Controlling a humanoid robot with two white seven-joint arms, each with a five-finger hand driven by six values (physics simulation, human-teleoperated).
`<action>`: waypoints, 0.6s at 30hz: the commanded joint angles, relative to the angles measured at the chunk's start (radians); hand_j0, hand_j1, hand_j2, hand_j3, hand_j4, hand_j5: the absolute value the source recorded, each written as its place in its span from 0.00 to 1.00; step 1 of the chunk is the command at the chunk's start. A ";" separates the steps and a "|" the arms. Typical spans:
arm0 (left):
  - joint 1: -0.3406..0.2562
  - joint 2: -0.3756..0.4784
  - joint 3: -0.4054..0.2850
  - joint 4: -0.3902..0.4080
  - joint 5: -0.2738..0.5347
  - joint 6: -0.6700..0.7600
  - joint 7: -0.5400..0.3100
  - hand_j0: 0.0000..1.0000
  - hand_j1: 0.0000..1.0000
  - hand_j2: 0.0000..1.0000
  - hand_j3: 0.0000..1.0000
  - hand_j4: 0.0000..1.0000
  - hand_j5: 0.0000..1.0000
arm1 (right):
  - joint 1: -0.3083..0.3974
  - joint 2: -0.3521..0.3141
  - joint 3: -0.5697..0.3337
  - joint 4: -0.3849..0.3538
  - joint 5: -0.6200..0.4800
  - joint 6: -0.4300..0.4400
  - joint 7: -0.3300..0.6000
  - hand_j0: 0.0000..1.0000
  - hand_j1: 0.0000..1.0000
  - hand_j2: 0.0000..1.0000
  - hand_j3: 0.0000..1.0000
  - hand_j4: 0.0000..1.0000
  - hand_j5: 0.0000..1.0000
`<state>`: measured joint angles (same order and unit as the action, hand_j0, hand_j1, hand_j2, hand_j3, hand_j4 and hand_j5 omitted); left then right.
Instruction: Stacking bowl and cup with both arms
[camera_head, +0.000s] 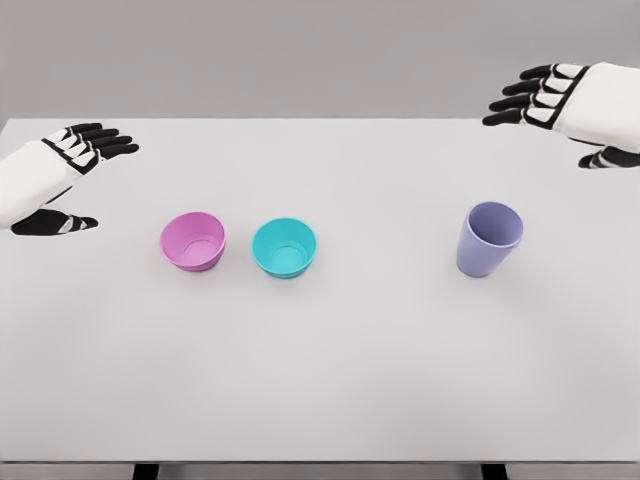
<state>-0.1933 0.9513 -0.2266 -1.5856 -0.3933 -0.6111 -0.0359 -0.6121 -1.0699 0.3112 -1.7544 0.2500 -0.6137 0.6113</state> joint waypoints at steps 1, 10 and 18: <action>0.000 0.000 0.001 0.001 0.005 0.000 0.001 1.00 1.00 1.00 1.00 1.00 1.00 | 0.000 0.002 -0.004 0.000 -0.003 0.003 0.000 1.00 1.00 1.00 1.00 1.00 1.00; -0.014 -0.022 0.081 -0.027 0.109 0.000 -0.429 1.00 1.00 1.00 1.00 1.00 1.00 | 0.000 0.002 -0.006 -0.002 -0.005 0.003 0.000 1.00 1.00 1.00 1.00 1.00 1.00; -0.152 0.001 -0.009 -0.165 0.258 0.171 -0.575 1.00 1.00 1.00 1.00 1.00 1.00 | 0.025 0.004 0.008 0.000 -0.006 0.003 0.000 1.00 1.00 1.00 1.00 1.00 1.00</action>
<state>-0.3941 0.9472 -0.1997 -1.7296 -0.1547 -0.5234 -0.5909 -0.5860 -1.0664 0.3145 -1.7559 0.2485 -0.6139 0.6114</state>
